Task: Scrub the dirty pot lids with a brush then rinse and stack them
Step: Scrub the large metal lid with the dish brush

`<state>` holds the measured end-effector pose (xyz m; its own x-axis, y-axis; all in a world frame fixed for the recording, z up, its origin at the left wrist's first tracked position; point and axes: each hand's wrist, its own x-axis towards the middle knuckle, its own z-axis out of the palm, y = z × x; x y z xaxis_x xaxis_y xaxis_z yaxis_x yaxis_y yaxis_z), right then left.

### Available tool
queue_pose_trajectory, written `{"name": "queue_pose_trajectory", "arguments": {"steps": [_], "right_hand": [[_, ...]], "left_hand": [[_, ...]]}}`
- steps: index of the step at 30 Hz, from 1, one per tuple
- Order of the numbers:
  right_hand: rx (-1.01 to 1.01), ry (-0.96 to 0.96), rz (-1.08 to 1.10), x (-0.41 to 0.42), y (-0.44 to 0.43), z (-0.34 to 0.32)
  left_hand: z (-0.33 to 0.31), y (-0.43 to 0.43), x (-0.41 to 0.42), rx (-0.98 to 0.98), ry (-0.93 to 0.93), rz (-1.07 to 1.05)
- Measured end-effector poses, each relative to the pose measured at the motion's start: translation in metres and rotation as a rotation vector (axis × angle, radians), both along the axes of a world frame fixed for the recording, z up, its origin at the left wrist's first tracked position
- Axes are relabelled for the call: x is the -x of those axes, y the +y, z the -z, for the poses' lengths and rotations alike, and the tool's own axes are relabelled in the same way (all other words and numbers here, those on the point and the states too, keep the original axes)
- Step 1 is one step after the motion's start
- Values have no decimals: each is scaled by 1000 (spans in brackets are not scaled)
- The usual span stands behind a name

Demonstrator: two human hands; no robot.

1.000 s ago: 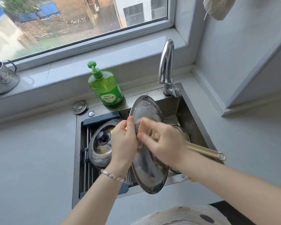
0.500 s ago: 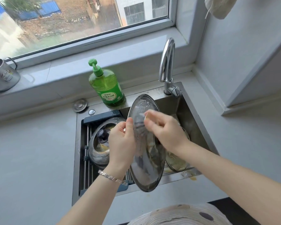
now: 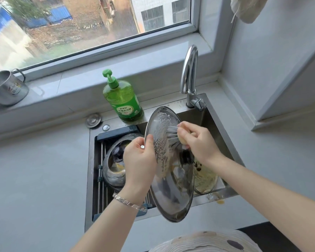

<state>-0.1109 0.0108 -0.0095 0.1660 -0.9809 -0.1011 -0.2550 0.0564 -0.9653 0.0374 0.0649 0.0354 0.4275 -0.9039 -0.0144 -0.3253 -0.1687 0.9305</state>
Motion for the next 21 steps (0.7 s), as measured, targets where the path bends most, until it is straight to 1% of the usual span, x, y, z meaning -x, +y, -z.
{"name": "queue_pose_trajectory", "arguments": {"steps": [2,3,4,6,7,8,12,14,16,18,21], "right_hand": [[52,47,-150,-6,24,-5],[74,78,-180,-5,25,-5],[71,99,-149,-1,16,-3],[-31,74,-24,9,-11,-3],[-45,76,1,12,-18,-3],[-33,80,-7,12,-16,-1],[40,159,-196,-1,32,-3],[57,189,-162,4,23,0],[-33,209,-53,10,0,2],[-27,205,-24,7,-1,-1],[109,235,-200,-5,38,-15]], "left_hand": [[4,-1,-5,-12,24,-27],[5,0,-6,-16,37,-29],[5,1,-5,-19,39,-19],[3,3,-1,-18,31,15],[3,4,1,-17,27,20],[2,4,1,-17,30,17],[5,1,-5,-30,88,-61],[6,1,-5,-32,102,-66],[4,2,-3,-24,90,-52],[2,0,-2,-19,94,-78],[1,-7,-9,-36,144,-164]]}}
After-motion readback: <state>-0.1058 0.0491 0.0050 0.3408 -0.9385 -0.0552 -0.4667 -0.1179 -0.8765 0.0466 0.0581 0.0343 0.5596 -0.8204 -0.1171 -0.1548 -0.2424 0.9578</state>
